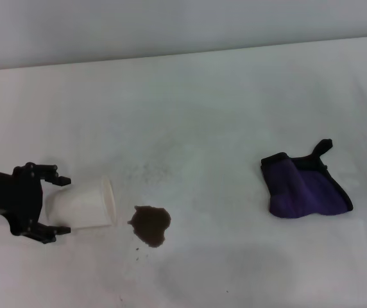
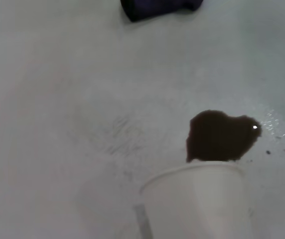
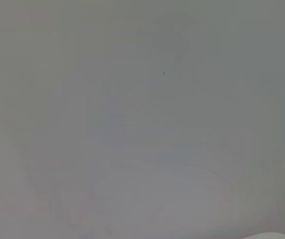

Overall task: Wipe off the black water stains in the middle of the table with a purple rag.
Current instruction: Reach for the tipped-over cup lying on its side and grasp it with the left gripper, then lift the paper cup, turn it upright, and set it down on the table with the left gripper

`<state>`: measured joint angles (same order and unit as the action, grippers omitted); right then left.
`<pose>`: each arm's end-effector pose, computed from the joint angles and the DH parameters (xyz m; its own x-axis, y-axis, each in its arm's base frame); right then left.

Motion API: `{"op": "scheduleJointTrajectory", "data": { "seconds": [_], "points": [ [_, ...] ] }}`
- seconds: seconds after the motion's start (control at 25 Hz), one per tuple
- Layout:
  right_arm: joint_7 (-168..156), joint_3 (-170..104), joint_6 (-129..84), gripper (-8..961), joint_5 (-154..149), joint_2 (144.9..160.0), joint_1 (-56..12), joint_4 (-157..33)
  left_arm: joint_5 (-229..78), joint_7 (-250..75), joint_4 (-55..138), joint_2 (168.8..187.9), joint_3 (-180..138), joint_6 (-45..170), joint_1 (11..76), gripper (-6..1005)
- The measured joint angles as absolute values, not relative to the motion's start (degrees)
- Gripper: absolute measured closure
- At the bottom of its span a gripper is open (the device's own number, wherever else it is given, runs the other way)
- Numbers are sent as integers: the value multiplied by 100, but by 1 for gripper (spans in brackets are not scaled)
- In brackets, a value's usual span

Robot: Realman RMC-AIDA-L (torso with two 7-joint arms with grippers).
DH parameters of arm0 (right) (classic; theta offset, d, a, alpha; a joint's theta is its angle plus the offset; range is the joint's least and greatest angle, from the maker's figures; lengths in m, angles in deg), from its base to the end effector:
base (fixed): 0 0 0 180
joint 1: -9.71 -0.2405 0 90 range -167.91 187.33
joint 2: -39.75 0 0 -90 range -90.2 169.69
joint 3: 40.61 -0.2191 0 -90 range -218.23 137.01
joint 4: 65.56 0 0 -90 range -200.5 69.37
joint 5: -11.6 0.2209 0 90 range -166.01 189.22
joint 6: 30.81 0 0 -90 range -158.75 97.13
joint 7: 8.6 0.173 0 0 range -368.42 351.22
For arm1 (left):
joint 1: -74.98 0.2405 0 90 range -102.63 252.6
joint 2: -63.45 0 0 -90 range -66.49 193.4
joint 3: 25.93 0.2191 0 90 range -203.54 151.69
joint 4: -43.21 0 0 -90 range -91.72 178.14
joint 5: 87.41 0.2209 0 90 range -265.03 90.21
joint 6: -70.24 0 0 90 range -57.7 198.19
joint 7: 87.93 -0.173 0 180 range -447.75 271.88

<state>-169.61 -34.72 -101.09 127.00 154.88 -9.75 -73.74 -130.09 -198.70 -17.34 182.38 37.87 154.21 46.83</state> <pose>0.3874 0.2953 0.0387 0.5538 -0.0213 -0.8324 -0.8199 0.1606 -0.5495 -0.2415 0.3362 -0.0108 0.9604 -0.1661 -0.2237 -0.1984 -0.9714 -0.1304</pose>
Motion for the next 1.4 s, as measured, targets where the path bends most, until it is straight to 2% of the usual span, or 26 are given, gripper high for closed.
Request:
{"op": "scheduleJointTrajectory", "data": {
  "seconds": [0.8, 1.04, 1.4],
  "points": [
    [-16961, -3472, -10089, 95, 12700, 15479, -982, -7285, -13402, -20015, -990, 18246, 3849, 14775, 4492, 138],
    [-16961, -3463, -10117, 95, 12680, 15479, -970, -7234, -14122, -19941, -1258, 18242, 3788, 14764, 4598, 276],
    [-16962, -3427, -10158, 95, 12653, 15480, -972, -6885, -16325, -20132, -941, 18249, 3627, 14149, 5173, 348]
  ]
}}
